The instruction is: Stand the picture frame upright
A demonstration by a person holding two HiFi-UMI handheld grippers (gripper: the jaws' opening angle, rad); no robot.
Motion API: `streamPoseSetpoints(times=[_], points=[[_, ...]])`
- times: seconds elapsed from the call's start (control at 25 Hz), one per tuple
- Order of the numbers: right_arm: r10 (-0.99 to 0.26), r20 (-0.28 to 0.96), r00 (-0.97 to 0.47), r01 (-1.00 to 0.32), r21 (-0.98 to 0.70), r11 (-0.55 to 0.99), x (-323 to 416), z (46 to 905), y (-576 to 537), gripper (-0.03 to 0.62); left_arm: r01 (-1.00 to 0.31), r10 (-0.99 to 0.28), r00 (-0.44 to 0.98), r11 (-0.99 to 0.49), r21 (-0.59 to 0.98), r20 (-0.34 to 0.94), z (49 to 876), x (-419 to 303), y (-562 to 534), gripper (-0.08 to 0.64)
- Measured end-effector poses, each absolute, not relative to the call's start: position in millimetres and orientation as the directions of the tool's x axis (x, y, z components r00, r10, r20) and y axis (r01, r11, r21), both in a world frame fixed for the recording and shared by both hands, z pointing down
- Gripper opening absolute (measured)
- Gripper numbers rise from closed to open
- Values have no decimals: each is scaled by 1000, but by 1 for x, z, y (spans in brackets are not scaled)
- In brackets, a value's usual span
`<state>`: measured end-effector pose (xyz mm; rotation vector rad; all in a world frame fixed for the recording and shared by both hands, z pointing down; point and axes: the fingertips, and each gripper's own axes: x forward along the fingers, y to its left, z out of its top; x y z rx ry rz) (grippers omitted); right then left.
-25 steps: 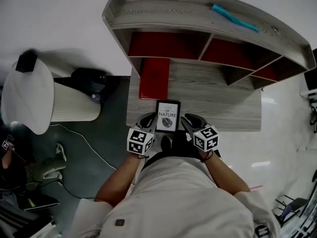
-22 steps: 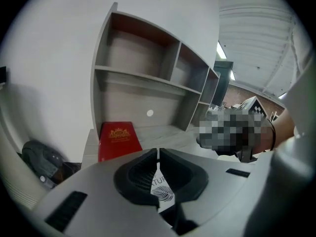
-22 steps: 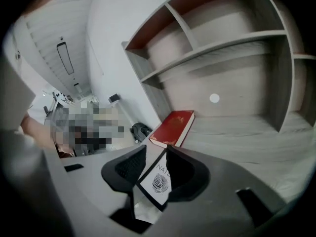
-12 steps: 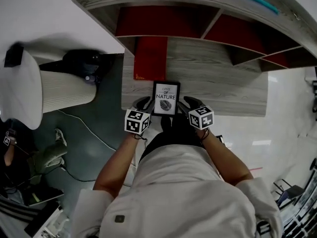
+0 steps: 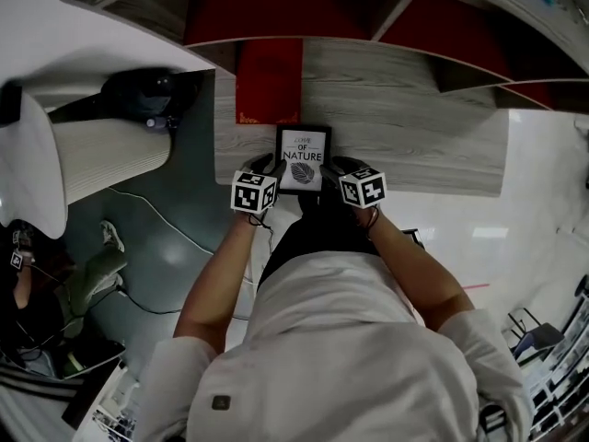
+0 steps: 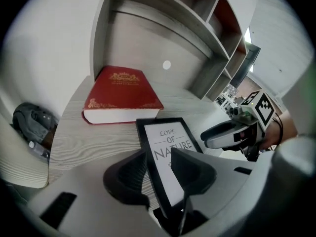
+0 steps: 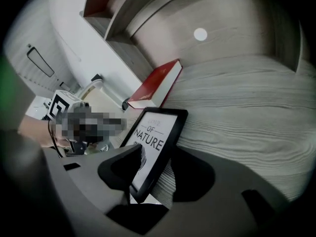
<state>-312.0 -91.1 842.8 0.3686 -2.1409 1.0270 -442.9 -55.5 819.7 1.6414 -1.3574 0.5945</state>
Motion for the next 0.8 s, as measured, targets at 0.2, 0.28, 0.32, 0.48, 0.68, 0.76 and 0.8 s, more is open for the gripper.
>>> streamPoseSetpoints(times=[0.2,0.28,0.32,0.48,0.68,0.76,0.8], points=[[83,723,-685,-523,-569,635,-315,856,-93,199,-943,-479,276,31,330,834,841,-443,-59,170],[92,729,-679,-521,-566,639,-316,859,-96,199,-944,-468,266,51,327,843,848,-446,-60,172],[97,731,-676,-520,-566,640,-317,861,-97,199,-944,-461,263,58,325,847,851,-447,-61,172],[129,730,-671,-505,-578,641,-323,866,-96,199,-942,-438,268,69,329,858,859,-446,-65,173],[128,742,-658,-525,-574,629,-326,868,-97,201,-946,-435,255,74,317,864,862,-444,-67,175],[114,757,-643,-552,-561,617,-326,870,-98,199,-948,-435,247,78,309,866,863,-445,-67,172],[105,769,-630,-568,-548,614,-326,871,-98,194,-948,-435,242,84,307,868,864,-445,-67,166]])
